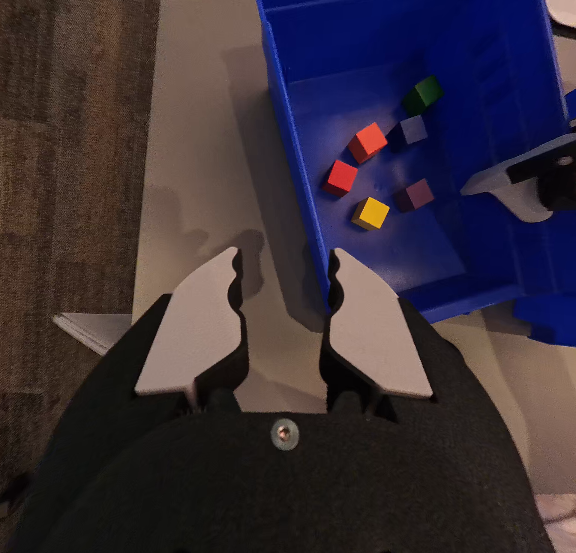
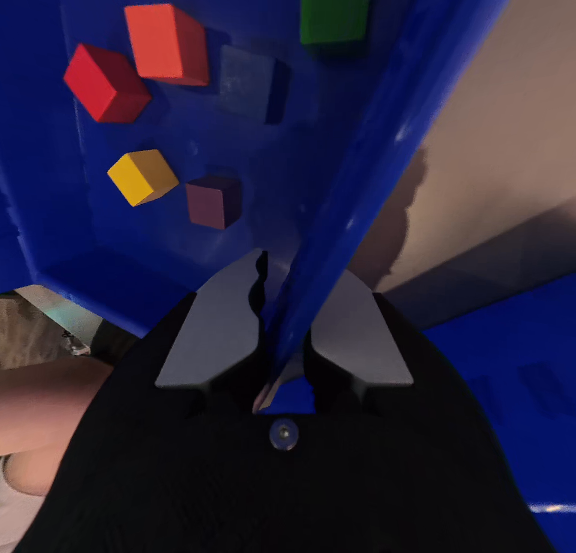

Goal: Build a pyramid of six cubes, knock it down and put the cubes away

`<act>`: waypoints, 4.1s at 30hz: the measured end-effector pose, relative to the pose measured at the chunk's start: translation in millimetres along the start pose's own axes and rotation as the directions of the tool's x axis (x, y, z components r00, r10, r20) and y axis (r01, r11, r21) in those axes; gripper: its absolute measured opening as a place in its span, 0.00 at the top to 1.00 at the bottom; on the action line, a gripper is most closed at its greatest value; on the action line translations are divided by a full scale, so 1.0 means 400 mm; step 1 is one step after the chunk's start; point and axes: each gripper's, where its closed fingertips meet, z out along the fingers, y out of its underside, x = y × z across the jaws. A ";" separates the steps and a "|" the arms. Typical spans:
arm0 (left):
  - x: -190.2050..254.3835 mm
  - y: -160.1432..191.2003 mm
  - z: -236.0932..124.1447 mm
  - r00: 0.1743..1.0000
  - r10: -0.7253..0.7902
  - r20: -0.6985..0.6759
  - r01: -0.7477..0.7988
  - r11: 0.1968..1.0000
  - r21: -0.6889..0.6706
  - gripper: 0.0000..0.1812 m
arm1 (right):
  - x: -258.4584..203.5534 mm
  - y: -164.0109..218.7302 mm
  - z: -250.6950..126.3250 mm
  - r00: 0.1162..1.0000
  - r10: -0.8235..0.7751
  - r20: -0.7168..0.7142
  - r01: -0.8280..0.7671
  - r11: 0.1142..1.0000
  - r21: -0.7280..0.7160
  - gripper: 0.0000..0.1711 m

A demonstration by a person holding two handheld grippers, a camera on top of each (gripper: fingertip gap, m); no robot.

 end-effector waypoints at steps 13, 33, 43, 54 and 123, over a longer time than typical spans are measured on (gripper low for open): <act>0.066 0.086 0.166 0.984 0.170 -0.048 -0.176 0.918 -0.356 0.85 | 0.149 0.129 -0.443 0.902 -0.126 -0.414 0.339 0.801 0.494 0.74; 0.144 0.040 0.214 0.865 0.489 -0.111 -0.499 0.818 -0.287 0.89 | 0.516 0.522 -0.436 0.956 0.275 -0.099 -0.149 0.751 0.644 0.68; 0.145 0.020 0.184 0.894 0.436 -0.104 -0.448 0.865 -0.224 0.82 | 0.518 0.525 -0.319 0.926 0.349 -0.146 -0.253 0.858 0.447 0.59; 0.125 -0.059 -0.026 0.912 0.397 0.101 -0.403 0.914 0.042 0.83 | 0.547 0.530 -0.235 0.928 0.357 -0.102 -0.336 0.924 0.183 0.95; 0.490 0.043 0.225 0.375 0.910 -0.179 -0.927 0.362 -0.101 0.79 | 0.554 0.630 -0.881 0.934 -0.088 -0.346 0.354 0.109 0.929 0.65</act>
